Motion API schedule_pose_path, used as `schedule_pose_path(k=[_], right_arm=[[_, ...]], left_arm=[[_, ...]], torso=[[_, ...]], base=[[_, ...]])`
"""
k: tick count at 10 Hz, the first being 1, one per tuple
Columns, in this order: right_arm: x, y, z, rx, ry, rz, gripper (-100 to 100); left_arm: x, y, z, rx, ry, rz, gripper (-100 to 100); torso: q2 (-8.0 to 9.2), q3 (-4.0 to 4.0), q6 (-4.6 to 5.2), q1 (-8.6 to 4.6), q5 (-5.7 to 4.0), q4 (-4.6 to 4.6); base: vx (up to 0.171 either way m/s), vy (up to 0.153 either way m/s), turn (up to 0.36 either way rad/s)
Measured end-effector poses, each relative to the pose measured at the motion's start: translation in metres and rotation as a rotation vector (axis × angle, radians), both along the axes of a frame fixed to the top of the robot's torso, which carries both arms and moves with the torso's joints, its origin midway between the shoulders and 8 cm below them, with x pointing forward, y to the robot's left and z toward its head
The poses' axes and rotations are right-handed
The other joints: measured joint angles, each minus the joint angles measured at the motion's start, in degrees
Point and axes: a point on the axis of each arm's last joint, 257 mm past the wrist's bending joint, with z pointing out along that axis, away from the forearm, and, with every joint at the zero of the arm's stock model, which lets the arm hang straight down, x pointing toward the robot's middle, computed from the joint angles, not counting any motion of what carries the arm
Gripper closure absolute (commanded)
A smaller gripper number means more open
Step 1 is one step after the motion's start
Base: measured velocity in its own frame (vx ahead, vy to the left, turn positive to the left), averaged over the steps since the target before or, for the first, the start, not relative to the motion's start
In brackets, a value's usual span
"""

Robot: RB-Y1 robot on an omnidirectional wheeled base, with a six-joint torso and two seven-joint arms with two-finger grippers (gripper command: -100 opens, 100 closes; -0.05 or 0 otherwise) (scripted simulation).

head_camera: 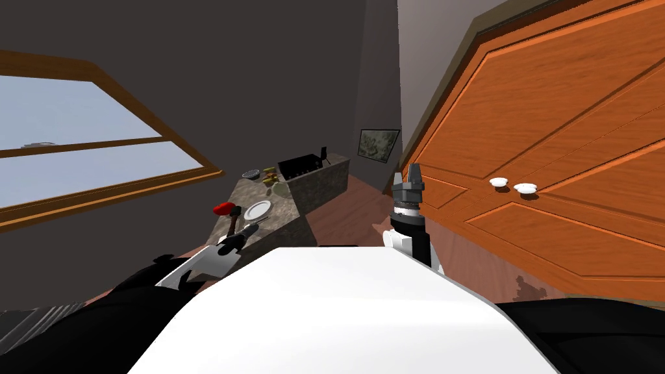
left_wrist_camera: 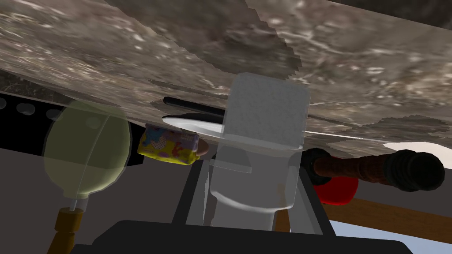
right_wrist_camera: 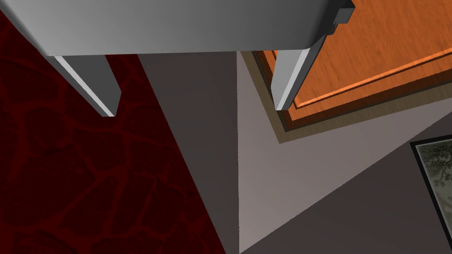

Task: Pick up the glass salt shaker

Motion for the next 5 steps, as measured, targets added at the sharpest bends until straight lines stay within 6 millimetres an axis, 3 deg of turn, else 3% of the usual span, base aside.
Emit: schedule_pose_path(k=[2, 4, 5], right_arm=[[0.0, 0.0, 0.0, 0.0, 0.0, 0.0, 0], [0.0, 0.0, 0.0, 0.0, 0.0, 0.0, 0], [0.0, 0.0, 0.0, 0.0, 0.0, 0.0, 0]], left_arm=[[0.0, -0.015, 0.005, 0.001, 0.002, -0.037, 100], [-0.001, -0.027, 0.009, 0.0, 0.001, -0.068, 100], [0.0, -0.028, 0.01, -0.001, 0.0, -0.07, 0]], torso=[[-0.24, -0.13, 0.07, -0.04, 0.0, -0.04], [-0.14, -0.09, 0.09, -0.04, -0.01, -0.03], [-0.06, -0.05, 0.14, 0.0, 0.01, -0.02]], base=[[0.091, -0.009, 0.164], [0.038, -0.007, 0.088], [0.0, 0.0, 0.0]])
